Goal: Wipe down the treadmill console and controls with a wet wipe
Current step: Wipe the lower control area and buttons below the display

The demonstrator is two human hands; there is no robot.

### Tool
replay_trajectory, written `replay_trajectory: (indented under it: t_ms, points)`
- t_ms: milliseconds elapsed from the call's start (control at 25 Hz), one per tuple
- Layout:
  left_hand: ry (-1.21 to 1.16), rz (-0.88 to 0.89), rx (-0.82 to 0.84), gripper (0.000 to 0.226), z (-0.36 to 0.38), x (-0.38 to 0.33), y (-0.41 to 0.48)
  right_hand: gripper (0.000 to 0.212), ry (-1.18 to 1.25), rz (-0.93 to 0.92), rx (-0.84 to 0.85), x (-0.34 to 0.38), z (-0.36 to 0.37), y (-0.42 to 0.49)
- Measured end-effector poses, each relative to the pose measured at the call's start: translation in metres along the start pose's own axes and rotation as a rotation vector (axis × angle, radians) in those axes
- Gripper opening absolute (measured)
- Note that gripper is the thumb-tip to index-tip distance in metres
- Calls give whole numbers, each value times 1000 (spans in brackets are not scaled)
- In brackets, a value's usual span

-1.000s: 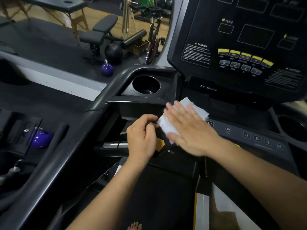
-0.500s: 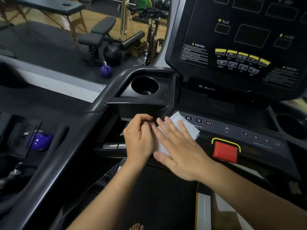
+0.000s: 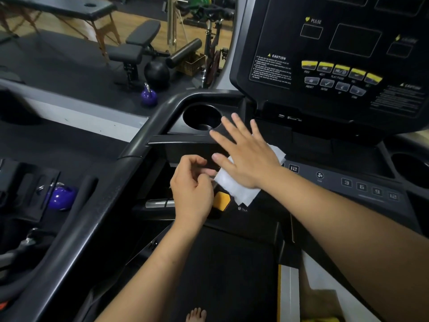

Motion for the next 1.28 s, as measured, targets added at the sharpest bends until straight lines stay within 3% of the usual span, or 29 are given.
replay_trajectory:
  t_ms: [160, 240, 440, 520, 600, 640, 720, 840, 1040, 1200, 1280]
  points:
    - [-28, -2, 4, 38, 0, -3, -2, 61, 63, 214, -163, 6, 4, -21]
    - [-7, 31, -13, 36, 2, -6, -2, 65, 13, 316, -140, 21, 12, -34]
    - [68, 84, -23, 38, 4, -4, -3, 62, 86, 182, -87, 16, 8, -21]
    - [122, 102, 35, 36, 7, -4, -3, 57, 305, 125, -133, 3, -2, -15]
    - [170, 119, 85, 33, 10, -6, -5, 46, 571, 144, -293, -6, -15, -22]
    - [169, 117, 84, 32, 11, -6, -4, 36, 554, 161, -421, -6, -21, -30]
    - [151, 101, 47, 31, 10, -6, -2, 14, 268, 195, -543, -2, -25, -44]
    - [137, 87, 20, 29, 8, -5, -1, 24, 94, 154, -425, 15, -13, -64]
    - [142, 76, 37, 23, 10, -4, 1, 21, 6, -147, -417, 29, -3, -89]
    - [150, 82, 41, 26, 10, -2, 1, 20, -25, -40, -307, 33, -10, -55]
    - [122, 67, 48, 29, 8, 0, 1, 20, -15, 144, -270, 10, -16, -36]
Point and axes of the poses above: each hand's wrist, its own y-axis towards the middle knuckle, its own z-axis out of the palm, x = y × z, the point moved 4 cm from there along y, towards the middle knuckle, and after that the axes turned 3 degrees about -z, right-handed, at the moved point
